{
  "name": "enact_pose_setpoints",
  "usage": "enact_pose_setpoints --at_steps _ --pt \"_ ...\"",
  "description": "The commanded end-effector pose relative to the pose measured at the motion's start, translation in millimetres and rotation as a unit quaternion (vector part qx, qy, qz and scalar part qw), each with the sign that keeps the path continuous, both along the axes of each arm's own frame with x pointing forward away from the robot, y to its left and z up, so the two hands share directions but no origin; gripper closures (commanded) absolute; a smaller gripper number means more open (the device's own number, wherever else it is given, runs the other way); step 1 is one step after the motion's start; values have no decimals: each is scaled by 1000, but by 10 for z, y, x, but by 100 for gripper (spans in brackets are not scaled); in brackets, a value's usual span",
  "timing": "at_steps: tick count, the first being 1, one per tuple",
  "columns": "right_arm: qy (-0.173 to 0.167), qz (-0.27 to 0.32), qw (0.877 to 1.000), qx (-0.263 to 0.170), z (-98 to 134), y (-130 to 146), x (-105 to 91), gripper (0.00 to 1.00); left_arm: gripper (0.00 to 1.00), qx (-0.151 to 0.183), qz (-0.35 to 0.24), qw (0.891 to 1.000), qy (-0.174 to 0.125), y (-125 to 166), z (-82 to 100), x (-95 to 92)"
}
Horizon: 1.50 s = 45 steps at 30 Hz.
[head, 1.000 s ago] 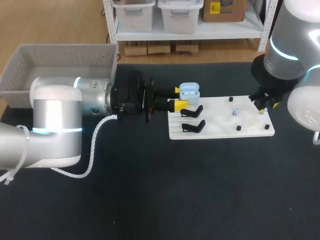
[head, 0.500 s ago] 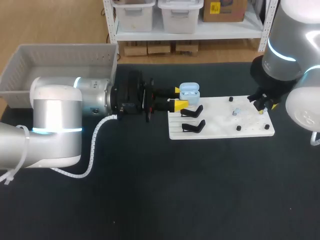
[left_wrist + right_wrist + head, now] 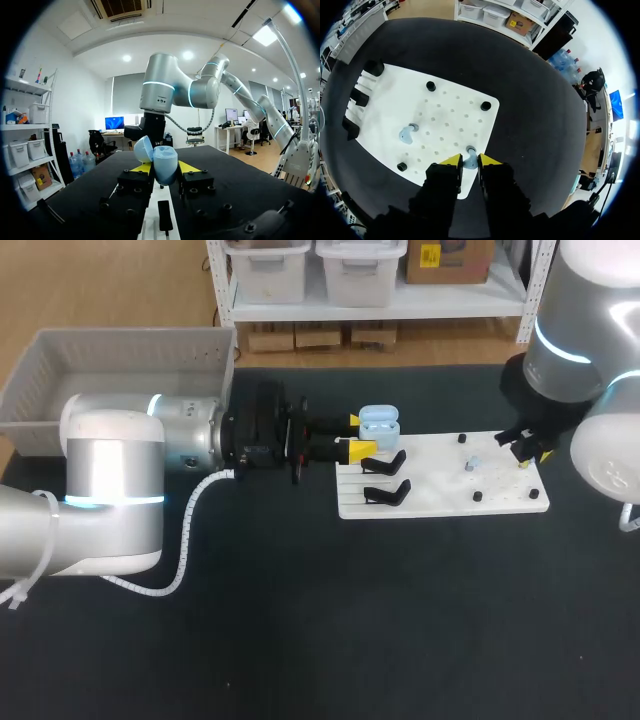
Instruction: Pick up each earbud case from the left stands, insert the matching earbuds, close the lid, and place the case in the box.
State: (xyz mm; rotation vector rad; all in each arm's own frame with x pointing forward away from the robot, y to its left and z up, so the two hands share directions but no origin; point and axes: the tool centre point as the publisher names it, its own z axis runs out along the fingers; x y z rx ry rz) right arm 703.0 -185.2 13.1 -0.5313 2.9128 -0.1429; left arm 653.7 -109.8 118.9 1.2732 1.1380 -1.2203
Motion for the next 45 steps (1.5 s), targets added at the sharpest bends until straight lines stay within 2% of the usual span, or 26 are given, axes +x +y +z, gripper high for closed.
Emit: enact_pose_setpoints --at_steps 1,2,3,4,12,18,22,27,32,36,42,45 --pt "1 0 1000 -2 -10 9 0 86 100 -1 2 1000 -1 2 -9 -10" --pt "1 0 1000 -2 -13 9 -2 87 100 -1 2 1000 -1 2 -9 -10" --pt "2 1 1000 -3 -14 10 -4 97 100 -1 2 1000 -1 2 -9 -10" --pt "2 1 1000 -3 -14 10 -6 100 100 -1 2 1000 -1 2 -9 -10" --pt "-3 0 1000 -6 54 22 -56 100 100 -1 2 1000 -1 2 -9 -10" --pt "-6 2 1000 -8 353 104 -202 100 100 -1 2 1000 -1 2 -9 -10" --pt "-11 -3 1000 -5 672 212 -367 100 100 -1 2 1000 -1 2 -9 -10" --pt "-16 -10 1000 5 1025 465 -587 100 100 -1 2 1000 -1 2 -9 -10" --pt "15 -31 999 19 1319 831 -821 100 100 -1 2 1000 -1 2 -9 -10" --pt "31 -38 999 14 1468 1114 -939 100 100 -1 2 1000 -1 2 -9 -10" --pt "29 -27 999 -10 1608 1557 -1146 100 100 -1 2 1000 -1 2 -9 -10" --pt "29 -27 999 -10 1608 1557 -1146 100 100 -1 2 1000 -1 2 -9 -10"
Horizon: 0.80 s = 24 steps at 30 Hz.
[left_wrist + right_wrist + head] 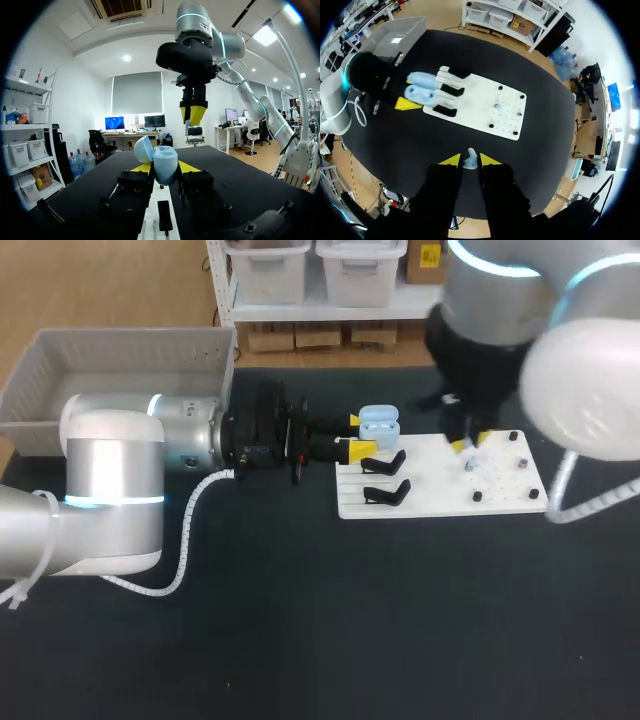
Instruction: Pick up each earbud case from the left stands, insert the matching earbuds, close the lid, and place the case in the box.
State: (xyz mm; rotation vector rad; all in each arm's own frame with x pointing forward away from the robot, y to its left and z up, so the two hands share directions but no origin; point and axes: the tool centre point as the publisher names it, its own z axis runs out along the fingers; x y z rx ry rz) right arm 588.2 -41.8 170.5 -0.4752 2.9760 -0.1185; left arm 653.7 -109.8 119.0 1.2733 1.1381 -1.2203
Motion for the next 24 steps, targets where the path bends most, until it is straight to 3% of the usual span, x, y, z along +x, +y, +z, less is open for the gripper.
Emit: enact_pose_setpoints --at_steps 1,16,19,24 --pt "3 -5 1000 -17 33 122 1 100 100 -1 2 1000 -1 2 -10 -10" --pt "3 -5 1000 -17 33 122 1 100 100 -1 2 1000 -1 2 -10 -10" --pt "-19 -37 999 -18 82 306 55 100 100 -1 2 1000 -1 2 -10 -10" --pt "-24 -105 993 -44 121 567 100 100 100 -1 2 1000 -1 2 -10 -10"
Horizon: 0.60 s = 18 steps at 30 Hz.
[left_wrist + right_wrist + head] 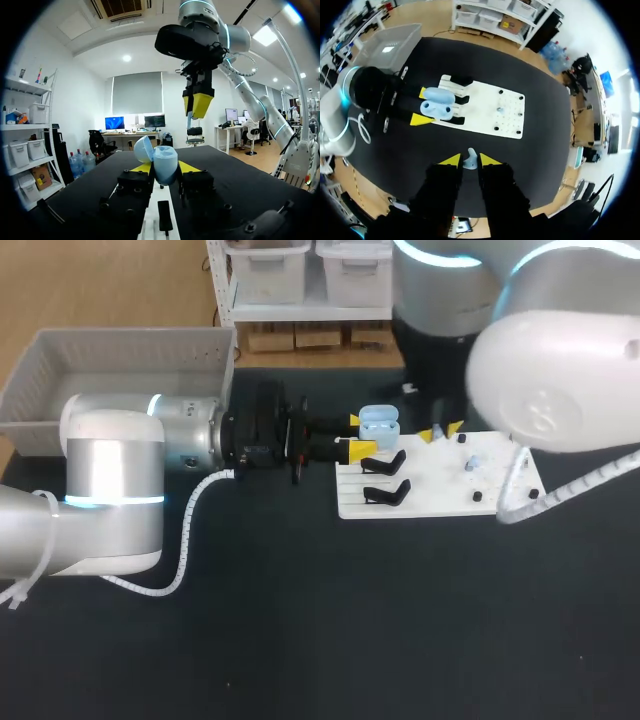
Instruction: Pick up each earbud case from the left stands, insert the matching earbuds, close the lid, and place the case in the box.
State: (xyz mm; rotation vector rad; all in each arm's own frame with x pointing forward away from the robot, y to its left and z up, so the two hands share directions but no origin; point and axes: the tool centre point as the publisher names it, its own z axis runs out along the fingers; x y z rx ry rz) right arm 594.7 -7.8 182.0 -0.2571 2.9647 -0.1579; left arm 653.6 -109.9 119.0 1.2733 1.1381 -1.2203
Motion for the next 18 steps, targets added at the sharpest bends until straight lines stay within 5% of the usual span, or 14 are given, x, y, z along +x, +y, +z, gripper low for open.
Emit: enact_pose_setpoints --at_steps 1,9,18 --pt "2 -50 998 -41 4 261 48 100 100 -1 2 1000 -1 2 -10 -10" --pt "23 -173 985 0 111 500 83 100 100 -1 2 1000 -1 2 -10 -10" --pt "41 -217 975 22 118 566 129 100 100 -3 -7 1000 -16 -4 -32 -68"
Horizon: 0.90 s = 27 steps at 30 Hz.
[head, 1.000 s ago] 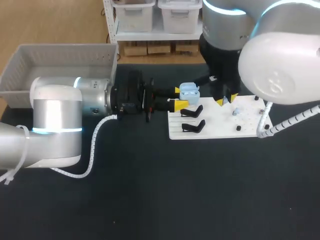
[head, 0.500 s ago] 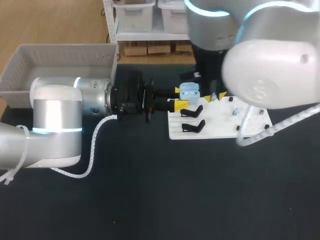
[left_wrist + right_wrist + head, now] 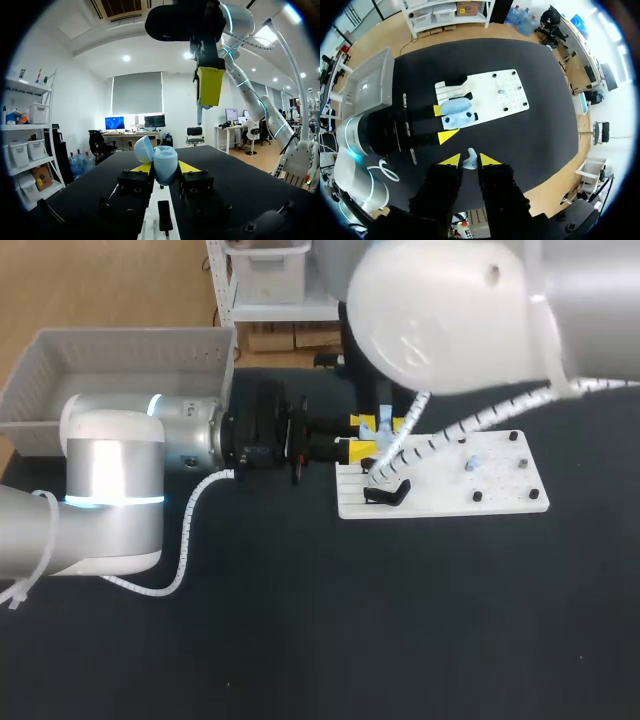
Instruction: Pick up each earbud case from the left stands, insert the matching earbuds, close the lid, and place the case in the box.
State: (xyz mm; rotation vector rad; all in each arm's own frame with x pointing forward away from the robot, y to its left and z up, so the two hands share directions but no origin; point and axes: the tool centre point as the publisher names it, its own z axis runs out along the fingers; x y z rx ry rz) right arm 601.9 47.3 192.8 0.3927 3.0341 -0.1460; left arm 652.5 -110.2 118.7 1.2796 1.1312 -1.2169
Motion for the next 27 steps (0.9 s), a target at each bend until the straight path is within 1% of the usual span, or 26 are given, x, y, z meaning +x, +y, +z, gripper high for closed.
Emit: enact_pose_setpoints --at_steps 1,2,4,8,16,24,27 --pt "14 -6 1000 11 5 3 67 100 100 4 -10 1000 -24 -10 -30 -90" --pt "14 -6 1000 11 5 3 67 100 100 7 -11 1000 -27 -17 -35 -114" --pt "14 -6 1000 11 5 3 67 100 100 -5 -6 1000 -26 -12 -47 -139" --pt "14 -6 1000 11 5 3 67 100 100 -10 0 1000 -29 19 -56 -172" --pt "14 -6 1000 11 5 3 67 100 100 -12 9 999 -39 113 -40 -137" --pt "14 -6 1000 11 5 3 67 100 100 -11 2 999 -35 108 -55 -156" --pt "14 -6 1000 11 5 3 67 100 100 -15 3 999 -34 107 -53 -154"
